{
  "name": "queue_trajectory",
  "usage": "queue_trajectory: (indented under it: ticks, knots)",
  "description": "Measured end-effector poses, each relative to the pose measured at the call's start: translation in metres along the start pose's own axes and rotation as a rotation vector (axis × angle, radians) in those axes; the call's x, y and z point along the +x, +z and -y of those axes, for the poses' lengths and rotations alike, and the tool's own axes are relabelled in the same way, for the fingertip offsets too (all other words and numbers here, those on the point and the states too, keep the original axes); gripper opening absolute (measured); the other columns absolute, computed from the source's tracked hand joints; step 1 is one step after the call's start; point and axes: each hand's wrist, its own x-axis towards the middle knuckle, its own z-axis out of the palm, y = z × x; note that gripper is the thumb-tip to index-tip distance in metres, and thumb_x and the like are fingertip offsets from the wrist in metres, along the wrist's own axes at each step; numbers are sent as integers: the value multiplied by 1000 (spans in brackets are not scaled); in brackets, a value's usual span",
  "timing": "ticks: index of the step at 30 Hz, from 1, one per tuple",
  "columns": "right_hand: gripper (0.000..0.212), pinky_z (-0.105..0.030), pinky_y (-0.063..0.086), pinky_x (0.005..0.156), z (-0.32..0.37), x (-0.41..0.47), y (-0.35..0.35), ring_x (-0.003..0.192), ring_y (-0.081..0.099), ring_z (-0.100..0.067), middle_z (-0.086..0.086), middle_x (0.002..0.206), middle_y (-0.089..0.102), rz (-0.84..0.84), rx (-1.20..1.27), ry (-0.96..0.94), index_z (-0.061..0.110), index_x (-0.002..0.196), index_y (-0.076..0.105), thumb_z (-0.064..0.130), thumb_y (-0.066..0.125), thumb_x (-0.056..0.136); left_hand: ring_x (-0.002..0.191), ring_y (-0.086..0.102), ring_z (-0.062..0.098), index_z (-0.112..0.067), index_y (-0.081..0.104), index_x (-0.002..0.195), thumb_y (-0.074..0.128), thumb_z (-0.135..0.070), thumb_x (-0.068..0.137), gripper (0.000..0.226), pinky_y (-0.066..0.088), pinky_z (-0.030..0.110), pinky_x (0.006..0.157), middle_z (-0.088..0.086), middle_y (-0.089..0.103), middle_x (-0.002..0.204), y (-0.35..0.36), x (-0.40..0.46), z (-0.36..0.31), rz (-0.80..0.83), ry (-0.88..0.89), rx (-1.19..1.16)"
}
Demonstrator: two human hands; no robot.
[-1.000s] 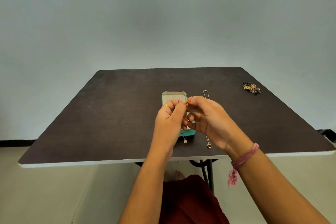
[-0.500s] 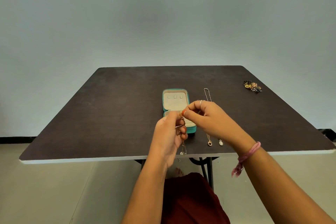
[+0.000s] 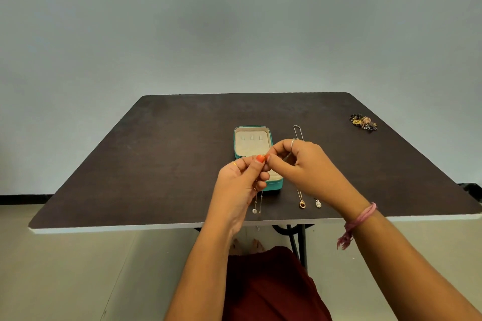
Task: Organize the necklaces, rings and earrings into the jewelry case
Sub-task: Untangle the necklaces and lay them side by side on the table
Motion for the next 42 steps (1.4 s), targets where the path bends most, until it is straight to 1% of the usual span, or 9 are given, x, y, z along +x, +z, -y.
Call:
queue_trajectory:
  ticks: [5,9,13,19,23,29,35,39,42]
  knots:
    - [16,-16,40,55,2,0,0,58,47,-2,11,70,56,13,-3,-3,14,87,63,26,53,92,60,53,5,-4,63,98,51,-17,96,18,46,16,54,-1,60,70,-2,3,-6,72,24,157]
    - [22,-31,42,61,5,0,3,60,45,-13,0,67,51,76,345,126,-2,88,58,14,45,96,56,50,4,-9,59,92,45,-16,99,17,39,16,49,-3,56,66,2,0,-11,160,-36,45]
    - [23,-24,41,60,11,-3,6,55,45,-8,2,63,53,114,599,205,5,87,56,13,39,98,55,49,5,-9,56,91,45,-17,98,15,38,16,48,-3,54,65,5,-2,-11,193,-71,-98]
    - [29,-36,39,67,5,-1,-2,60,41,-13,-9,69,46,103,452,157,-11,92,55,15,42,98,55,46,4,-9,58,90,48,-19,97,16,36,16,48,-4,56,67,4,-2,-13,163,-14,-46]
    - [22,-28,36,56,5,2,-2,57,39,-9,0,64,43,60,404,120,2,85,53,12,39,97,52,39,3,-10,58,85,49,-21,97,18,30,15,46,-4,52,68,4,0,-14,145,38,86]
    - [23,-14,37,53,4,-1,3,57,45,2,9,65,45,-85,281,-10,17,76,48,17,39,97,52,39,1,-13,60,86,50,-26,97,20,34,14,48,-8,52,67,3,0,-17,140,127,310]
    - [18,-21,44,56,3,-5,-10,58,46,-2,14,64,56,-67,458,19,16,85,58,10,46,97,49,37,2,-11,63,91,51,-22,97,17,32,15,45,-5,51,69,5,0,-18,159,129,253]
    - [20,-23,43,60,6,-5,-18,53,43,-1,13,53,52,-84,679,127,15,84,60,10,46,97,50,37,3,-11,67,96,50,-20,97,19,32,15,46,-3,50,72,4,0,-17,158,128,242]
    - [22,-27,40,63,5,-5,-21,53,39,-5,12,53,47,-78,703,170,17,81,62,11,48,96,52,38,3,-11,65,94,49,-20,98,19,34,15,48,-4,51,71,4,0,-17,164,114,202]
